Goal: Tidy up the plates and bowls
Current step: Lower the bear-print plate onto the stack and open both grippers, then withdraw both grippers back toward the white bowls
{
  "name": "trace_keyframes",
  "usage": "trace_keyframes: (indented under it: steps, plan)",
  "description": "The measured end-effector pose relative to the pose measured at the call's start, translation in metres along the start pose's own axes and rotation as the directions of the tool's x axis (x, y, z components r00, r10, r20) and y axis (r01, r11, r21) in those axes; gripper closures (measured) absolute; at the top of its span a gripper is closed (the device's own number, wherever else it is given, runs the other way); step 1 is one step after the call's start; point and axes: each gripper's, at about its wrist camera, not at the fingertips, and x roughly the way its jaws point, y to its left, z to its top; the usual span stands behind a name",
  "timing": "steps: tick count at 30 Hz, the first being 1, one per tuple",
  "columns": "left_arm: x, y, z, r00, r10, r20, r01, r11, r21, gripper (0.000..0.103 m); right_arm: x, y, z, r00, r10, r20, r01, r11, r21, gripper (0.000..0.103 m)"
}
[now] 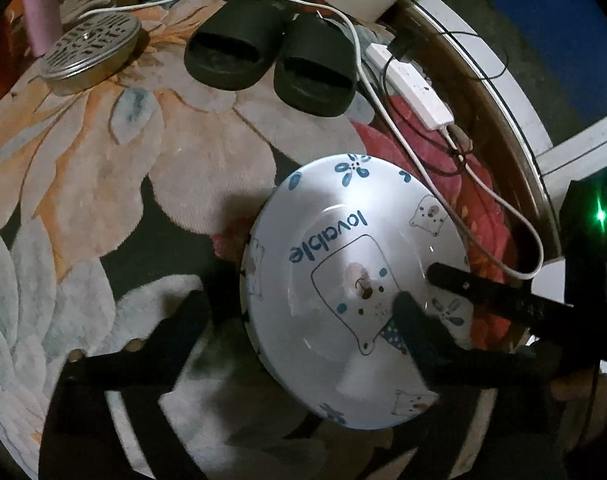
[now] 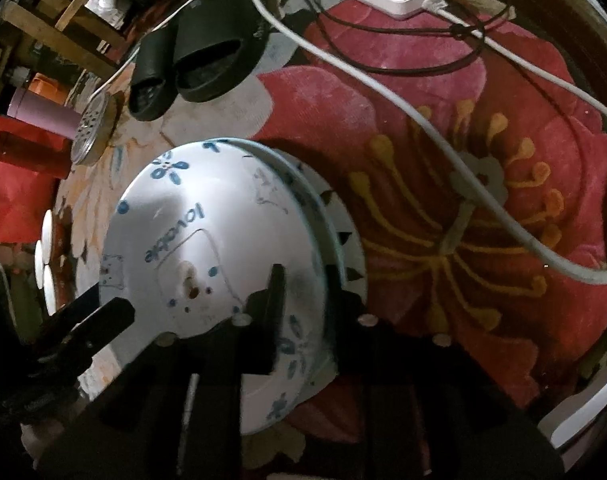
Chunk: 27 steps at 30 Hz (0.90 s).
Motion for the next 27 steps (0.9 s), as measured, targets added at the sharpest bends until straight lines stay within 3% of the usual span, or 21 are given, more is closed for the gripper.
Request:
trace_keyframes:
  steps: [2,5,11,15,19,27]
  plan:
    - [-0.003,0.001,0.000,1.000,0.016,0.012,-0.016,1.000,0.002,0.003,0.000,0.007,-0.002,1.000,0.011,0.001,-0.011,1.000,-0.009,0.049]
    - [-0.006,0.005,-0.001,0.999,0.038,0.021,-0.038,0.999,0.005,0.002,-0.003,0.014,-0.003,1.000,0.021,0.018,-0.021,1.000,-0.006,0.034]
    - [-0.009,0.018,-0.003,0.998,0.057,0.023,-0.057,0.998,-0.014,0.002,-0.006,0.022,-0.004,0.999,-0.015,0.036,0.017,0.999,-0.038,0.024]
    - [-0.012,0.023,-0.004,0.997,0.067,0.026,-0.066,0.998,-0.017,0.002,-0.007,0.025,-0.005,0.997,-0.063,0.050,0.066,0.997,-0.047,0.023]
    - [-0.015,0.029,-0.005,0.997,0.073,0.032,-0.072,0.997,-0.027,0.002,-0.013,0.045,-0.006,0.975,-0.184,0.126,0.204,0.964,-0.169,0.007]
    - [-0.027,0.037,-0.007,0.993,0.100,0.059,-0.099,0.995,-0.024,0.002,-0.019,0.068,-0.011,0.970,-0.174,0.170,0.208,0.957,-0.204,0.002]
